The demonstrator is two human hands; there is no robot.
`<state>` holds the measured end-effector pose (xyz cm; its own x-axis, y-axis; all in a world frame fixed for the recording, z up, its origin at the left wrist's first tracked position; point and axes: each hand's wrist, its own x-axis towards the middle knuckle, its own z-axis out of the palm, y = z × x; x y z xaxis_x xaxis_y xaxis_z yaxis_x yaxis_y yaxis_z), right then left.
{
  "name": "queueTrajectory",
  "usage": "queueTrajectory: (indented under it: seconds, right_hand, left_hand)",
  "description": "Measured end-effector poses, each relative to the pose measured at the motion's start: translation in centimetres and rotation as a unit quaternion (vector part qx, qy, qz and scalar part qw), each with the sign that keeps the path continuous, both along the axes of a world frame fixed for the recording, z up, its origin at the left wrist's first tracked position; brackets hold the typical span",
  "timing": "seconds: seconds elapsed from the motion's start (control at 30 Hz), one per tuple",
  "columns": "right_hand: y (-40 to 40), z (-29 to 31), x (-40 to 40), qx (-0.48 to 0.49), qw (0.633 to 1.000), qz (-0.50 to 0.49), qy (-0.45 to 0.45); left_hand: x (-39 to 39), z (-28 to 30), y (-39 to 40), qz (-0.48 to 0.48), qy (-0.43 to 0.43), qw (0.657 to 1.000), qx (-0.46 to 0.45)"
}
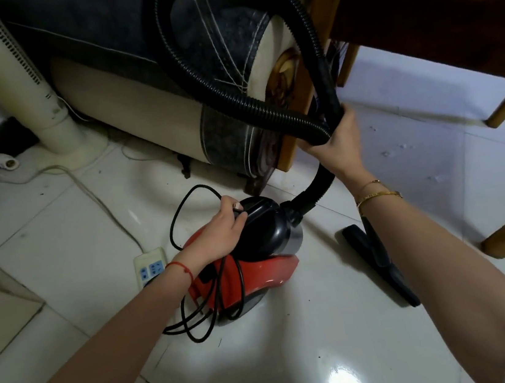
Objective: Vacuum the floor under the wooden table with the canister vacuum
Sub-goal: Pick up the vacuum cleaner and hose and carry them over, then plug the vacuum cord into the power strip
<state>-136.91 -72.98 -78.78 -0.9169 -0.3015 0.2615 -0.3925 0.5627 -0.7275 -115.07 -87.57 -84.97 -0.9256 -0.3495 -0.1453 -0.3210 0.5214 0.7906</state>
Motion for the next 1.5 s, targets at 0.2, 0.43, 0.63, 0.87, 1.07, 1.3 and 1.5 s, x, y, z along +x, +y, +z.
queueTrajectory:
  seconds: [0.2,0.43,0.63,0.87,1.07,1.3,1.5]
  right_hand:
    - [0.6,-0.2,0.3,0.029,0.999,0.026,0.021]
    - [1.3,0.6,2.6,0.099,0.985,0.035,0.136]
    - [0.5,0.6,11.4,0.029,0.886,0.175,0.428]
    - [-3.3,-5.3,19.4,0.158,0.902,0.384,0.12]
    - [-6.4,-6.6,22.8,0.155,0.907,0.391,0.031]
    - [-10.0,-6.3,24.0,0.232,0.904,0.346,0.097]
    - [-11.7,-6.3,24.4,0.274,0.839,0.417,0.215]
  left_hand:
    - [0.7,0.1,0.1,0.015,0.034,0.999,-0.016]
    - [1.7,0.0,0.5,-0.017,-0.002,0.987,-0.159]
    - [3.4,0.0,0.9,0.011,0.006,0.961,-0.277]
    - [6.2,-0.6,-0.5,0.158,0.034,0.986,0.04]
    - [9.3,-1.4,-2.2,0.25,0.097,0.933,0.241]
    - [13.4,-3.8,-4.4,0.316,0.002,0.931,0.181]
    - [15.7,-5.5,-5.0,0.319,0.095,0.905,0.266]
